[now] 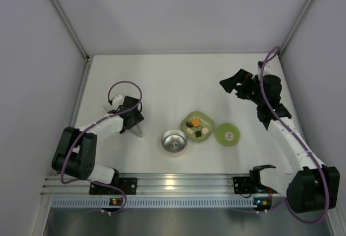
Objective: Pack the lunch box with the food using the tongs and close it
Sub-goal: Pick up the clamp at the center of the board.
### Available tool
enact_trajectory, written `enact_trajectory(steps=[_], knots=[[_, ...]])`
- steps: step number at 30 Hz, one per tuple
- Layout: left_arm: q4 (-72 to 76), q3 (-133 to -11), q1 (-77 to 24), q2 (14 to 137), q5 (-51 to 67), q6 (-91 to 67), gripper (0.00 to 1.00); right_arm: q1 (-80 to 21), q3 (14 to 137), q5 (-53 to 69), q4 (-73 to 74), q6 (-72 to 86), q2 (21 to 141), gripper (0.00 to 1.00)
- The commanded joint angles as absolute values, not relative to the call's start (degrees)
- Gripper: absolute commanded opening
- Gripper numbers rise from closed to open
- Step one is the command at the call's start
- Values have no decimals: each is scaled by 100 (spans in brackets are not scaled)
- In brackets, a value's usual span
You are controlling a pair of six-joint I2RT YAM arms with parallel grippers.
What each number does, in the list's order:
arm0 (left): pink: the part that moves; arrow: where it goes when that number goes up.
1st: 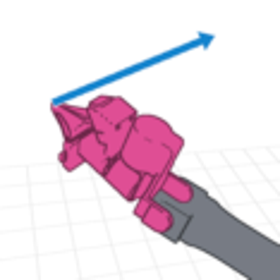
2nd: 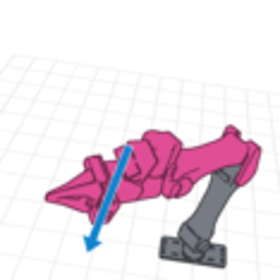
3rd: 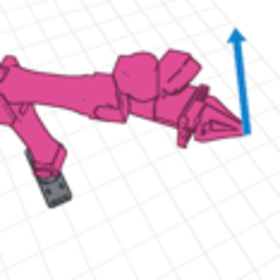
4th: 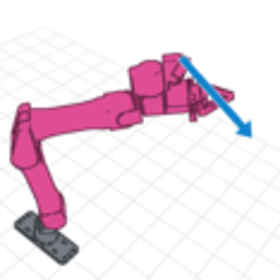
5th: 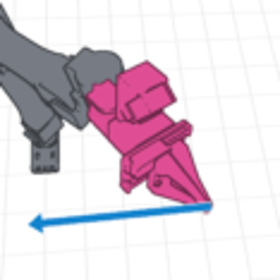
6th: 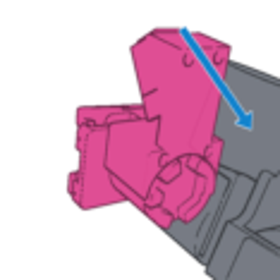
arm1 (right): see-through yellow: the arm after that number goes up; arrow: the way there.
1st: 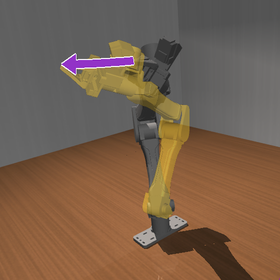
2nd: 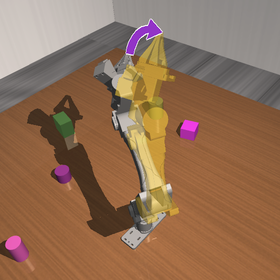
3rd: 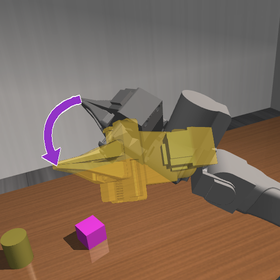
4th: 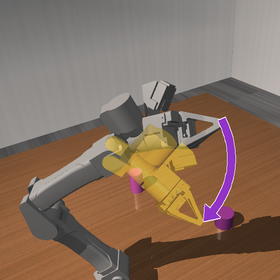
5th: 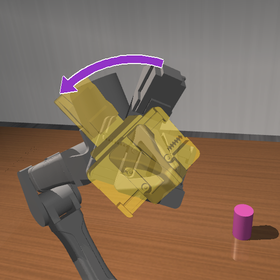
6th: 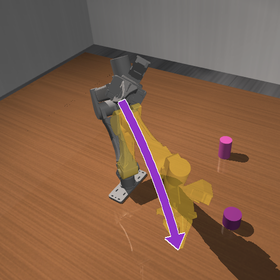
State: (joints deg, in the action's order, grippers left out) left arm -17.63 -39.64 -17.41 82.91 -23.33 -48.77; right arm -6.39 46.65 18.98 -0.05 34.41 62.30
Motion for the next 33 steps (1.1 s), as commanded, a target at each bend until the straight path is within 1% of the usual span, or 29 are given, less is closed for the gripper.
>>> enact_trajectory(steps=[1,7,12,23,27,32,33], knots=[[-2082,-3902,-2047,8568,-2556,-5229,83,-554,4571,2004,-448,3515,6188,100],[-2276,-3999,-2276,8824,-2672,-5502,82,-563,4474,2083,-519,3560,6179,100],[-2452,-3903,-2276,8684,-2882,-5827,79,-554,4430,2118,-545,3542,6187,99],[-2522,-3920,-2276,8675,-3120,-6161,78,-554,4474,2347,-598,3568,6249,100],[-2549,-3990,-2276,8876,-3164,-6143,78,-554,4447,2417,-676,3630,6293,99],[-2531,-4025,-2276,9062,-3146,-6214,71,-562,4377,2601,-782,3726,6311,99],[-2523,-4008,-2285,9027,-3164,-6231,71,-554,4342,2636,-800,3753,6293,99]])
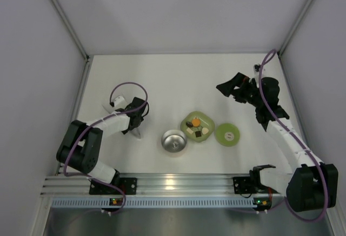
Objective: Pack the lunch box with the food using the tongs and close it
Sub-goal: Pick up the clamp at the center of the board.
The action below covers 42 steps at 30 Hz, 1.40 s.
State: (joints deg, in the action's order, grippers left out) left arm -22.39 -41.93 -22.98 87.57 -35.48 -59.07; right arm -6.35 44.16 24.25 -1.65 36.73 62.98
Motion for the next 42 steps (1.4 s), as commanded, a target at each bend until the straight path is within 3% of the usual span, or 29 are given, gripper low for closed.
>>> enact_trajectory(steps=[1,9,18,35,42], knots=[[-2496,-3999,-2285,9000,-3173,-6223,71,-562,4324,2698,-878,3779,6276,100],[-2680,-4481,-2680,9026,-3568,-5714,61,-562,4104,2760,-1063,3850,6170,99],[-3137,-5167,-3120,8789,-3753,-5037,62,-562,4087,2742,-1107,3893,6231,100],[-3454,-5633,-3199,7550,-3068,-3973,60,-580,4069,2742,-1195,4043,6328,100],[-3665,-5941,-3226,7313,-3103,-3692,53,-650,4096,2733,-1248,4104,6407,100]])
